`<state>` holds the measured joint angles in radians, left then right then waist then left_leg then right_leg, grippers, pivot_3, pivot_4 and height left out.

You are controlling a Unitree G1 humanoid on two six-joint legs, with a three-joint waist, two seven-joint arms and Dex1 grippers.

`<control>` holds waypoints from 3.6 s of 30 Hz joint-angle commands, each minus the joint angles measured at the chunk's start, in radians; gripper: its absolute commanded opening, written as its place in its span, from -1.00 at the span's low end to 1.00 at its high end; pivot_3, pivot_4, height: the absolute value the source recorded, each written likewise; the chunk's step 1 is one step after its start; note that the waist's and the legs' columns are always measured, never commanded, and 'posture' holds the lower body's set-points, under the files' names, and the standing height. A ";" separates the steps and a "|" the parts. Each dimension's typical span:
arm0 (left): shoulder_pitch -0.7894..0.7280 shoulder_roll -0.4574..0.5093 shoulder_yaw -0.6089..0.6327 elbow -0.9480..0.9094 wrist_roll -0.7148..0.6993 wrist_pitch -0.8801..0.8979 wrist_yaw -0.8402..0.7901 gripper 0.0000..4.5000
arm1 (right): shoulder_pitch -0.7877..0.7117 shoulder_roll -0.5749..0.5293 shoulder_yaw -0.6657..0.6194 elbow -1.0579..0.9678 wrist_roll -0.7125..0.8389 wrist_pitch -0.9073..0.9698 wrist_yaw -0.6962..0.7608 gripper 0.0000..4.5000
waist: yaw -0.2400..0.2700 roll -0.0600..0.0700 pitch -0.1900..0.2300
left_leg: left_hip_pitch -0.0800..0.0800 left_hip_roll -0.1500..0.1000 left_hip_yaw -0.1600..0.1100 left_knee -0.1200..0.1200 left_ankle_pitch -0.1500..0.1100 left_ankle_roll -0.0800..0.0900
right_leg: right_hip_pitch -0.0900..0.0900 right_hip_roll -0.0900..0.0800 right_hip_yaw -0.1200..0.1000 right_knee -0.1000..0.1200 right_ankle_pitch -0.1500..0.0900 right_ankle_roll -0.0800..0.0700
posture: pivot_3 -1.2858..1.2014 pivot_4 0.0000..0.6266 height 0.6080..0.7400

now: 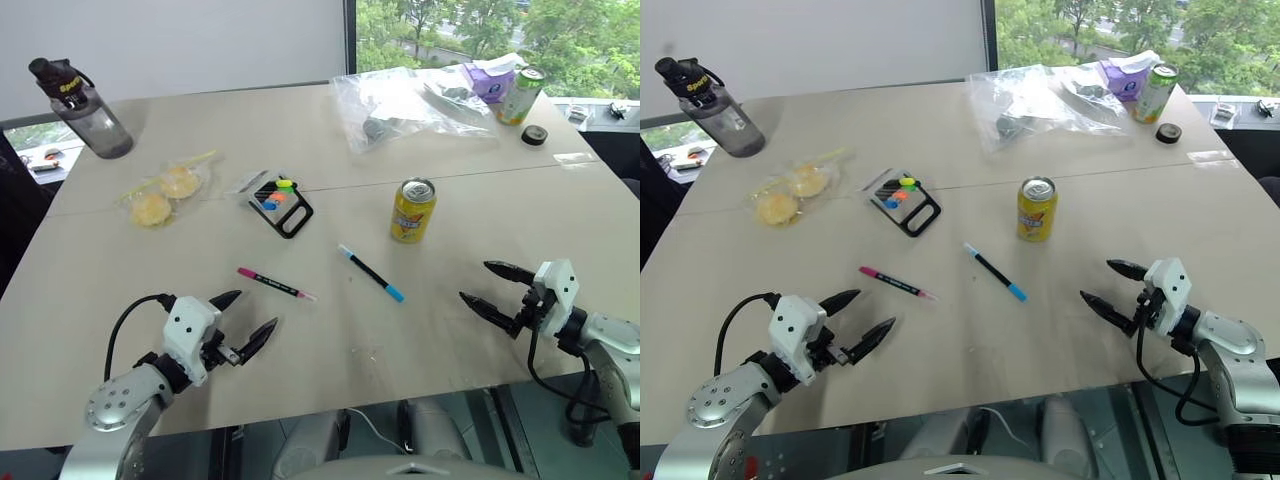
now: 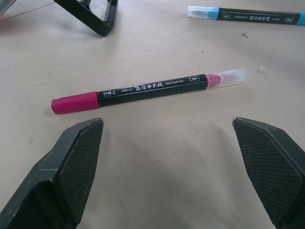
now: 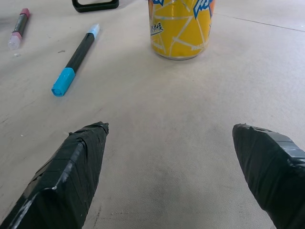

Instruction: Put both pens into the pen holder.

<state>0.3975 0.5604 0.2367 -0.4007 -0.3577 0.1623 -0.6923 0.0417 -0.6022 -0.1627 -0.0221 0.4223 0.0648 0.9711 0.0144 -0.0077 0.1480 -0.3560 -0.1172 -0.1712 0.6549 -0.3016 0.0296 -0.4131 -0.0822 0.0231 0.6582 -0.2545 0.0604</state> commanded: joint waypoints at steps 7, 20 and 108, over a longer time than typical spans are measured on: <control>0.012 -0.006 0.024 -0.005 -0.004 -0.025 -0.004 0.99 | -0.017 0.003 0.001 -0.002 -0.010 -0.018 0.006 0.99 | 0.000 0.000 0.000 | 0.000 0.000 0.000 0.000 0.000 0.000 | 0.000 0.000 0.000 0.000 0.000 0.000 | 0.03 -0.52 1.00; 0.006 -0.012 0.021 -0.003 -0.004 -0.021 -0.001 0.99 | -0.025 0.001 0.000 0.011 -0.012 -0.024 0.014 0.99 | 0.000 0.000 0.000 | 0.000 0.000 0.000 0.000 0.000 0.000 | 0.000 0.000 0.000 0.000 0.000 0.000 | 0.03 -0.52 1.00; -0.423 0.272 0.070 -0.035 -0.415 0.348 -0.300 1.00 | -0.564 -0.088 -0.127 -0.035 0.066 0.295 -0.345 0.99 | -0.060 0.006 0.003 | -0.007 0.004 0.016 -0.001 0.000 0.000 | -0.016 0.004 0.014 0.007 0.000 0.000 | 0.03 -0.52 1.00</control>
<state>-0.0331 0.8196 0.2710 -0.4198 -0.7717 0.5171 -0.9831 -0.5325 -0.6831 -0.3381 0.0615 0.4136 0.2784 0.5540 -0.0453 -0.0020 0.1510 -0.3626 -0.1121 -0.1551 0.6537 -0.3014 0.0295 -0.4290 -0.0773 0.0383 0.6647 -0.2540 0.0601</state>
